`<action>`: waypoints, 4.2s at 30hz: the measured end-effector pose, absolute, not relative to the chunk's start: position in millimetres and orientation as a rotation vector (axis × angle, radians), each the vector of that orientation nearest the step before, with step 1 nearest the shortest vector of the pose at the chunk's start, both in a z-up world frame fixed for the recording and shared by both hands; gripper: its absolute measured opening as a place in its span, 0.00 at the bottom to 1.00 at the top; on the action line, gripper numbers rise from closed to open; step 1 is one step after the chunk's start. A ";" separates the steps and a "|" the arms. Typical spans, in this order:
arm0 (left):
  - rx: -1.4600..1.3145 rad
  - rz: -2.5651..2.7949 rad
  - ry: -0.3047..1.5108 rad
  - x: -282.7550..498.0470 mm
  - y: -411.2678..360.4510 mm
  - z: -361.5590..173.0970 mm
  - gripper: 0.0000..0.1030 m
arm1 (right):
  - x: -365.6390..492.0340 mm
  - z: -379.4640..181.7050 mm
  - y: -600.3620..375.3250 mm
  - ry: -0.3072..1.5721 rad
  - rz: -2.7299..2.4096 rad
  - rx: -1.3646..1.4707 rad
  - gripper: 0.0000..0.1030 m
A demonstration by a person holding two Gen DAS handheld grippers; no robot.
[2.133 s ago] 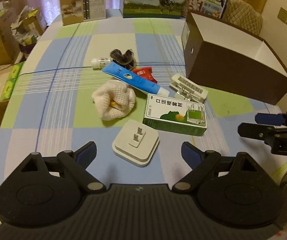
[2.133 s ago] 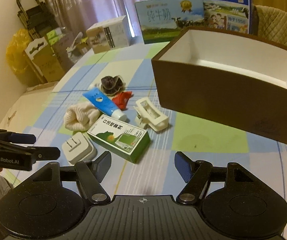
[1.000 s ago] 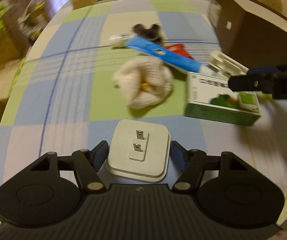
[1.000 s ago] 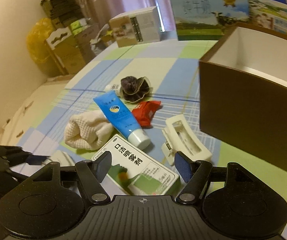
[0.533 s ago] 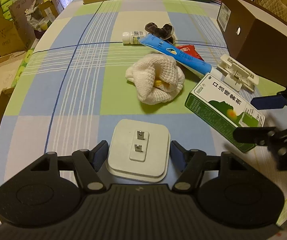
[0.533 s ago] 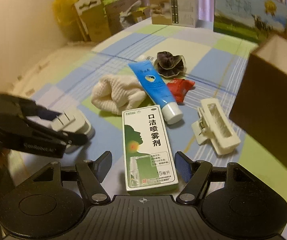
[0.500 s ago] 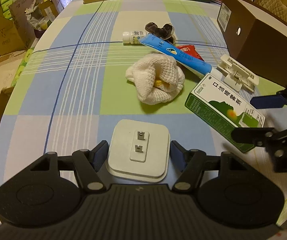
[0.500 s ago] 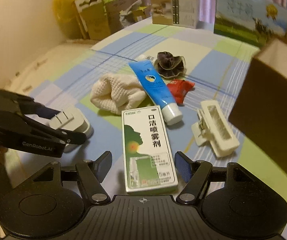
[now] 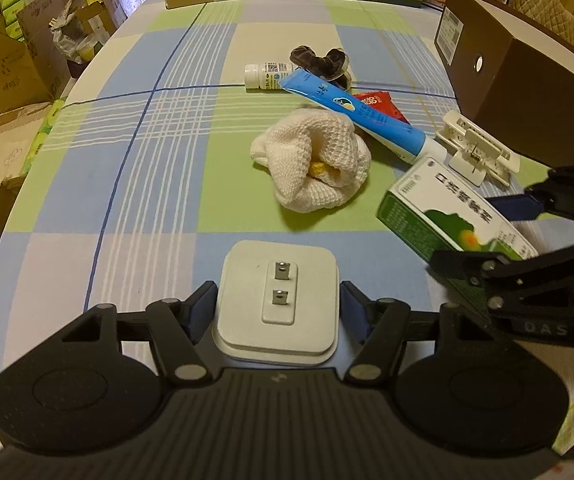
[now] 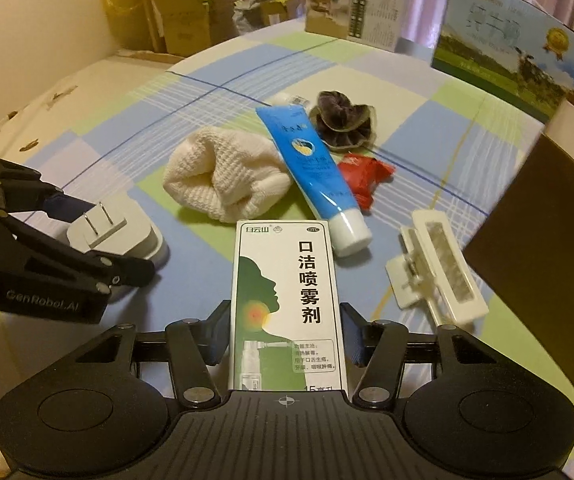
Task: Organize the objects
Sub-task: 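Grasp the white plug adapter with the left tool while the right tool grasps the green spray box, then carry both items into the brown box and release them, then withdraw both tools from the box toward the table items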
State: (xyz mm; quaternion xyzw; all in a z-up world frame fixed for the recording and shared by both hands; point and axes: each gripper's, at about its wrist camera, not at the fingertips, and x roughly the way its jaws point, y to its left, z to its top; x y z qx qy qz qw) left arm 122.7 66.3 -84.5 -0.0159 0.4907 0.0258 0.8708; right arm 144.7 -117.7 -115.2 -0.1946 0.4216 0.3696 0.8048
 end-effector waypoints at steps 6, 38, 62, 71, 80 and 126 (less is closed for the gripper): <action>-0.021 0.043 1.023 120.8 60.9 -81.1 0.60 | 137.3 -102.9 -140.8 0.927 0.764 -0.316 0.50; 0.133 -0.306 0.725 252.7 -117.1 71.3 0.60 | 208.1 60.1 -372.5 0.723 0.368 0.071 0.50; 0.302 -0.302 0.889 348.3 -198.1 4.8 0.60 | 336.8 -24.6 -411.0 0.907 0.110 -0.046 0.51; 0.323 -0.284 0.900 357.8 -200.6 -4.3 0.60 | 351.6 -32.0 -409.4 0.882 0.088 -0.083 0.51; 0.334 -0.272 0.906 364.6 -200.6 -10.8 0.61 | 342.8 -26.7 -415.4 0.858 0.104 -0.051 0.53; 0.175 -0.374 0.812 252.8 -146.4 73.3 0.84 | 207.7 46.1 -400.1 0.747 0.355 0.055 0.61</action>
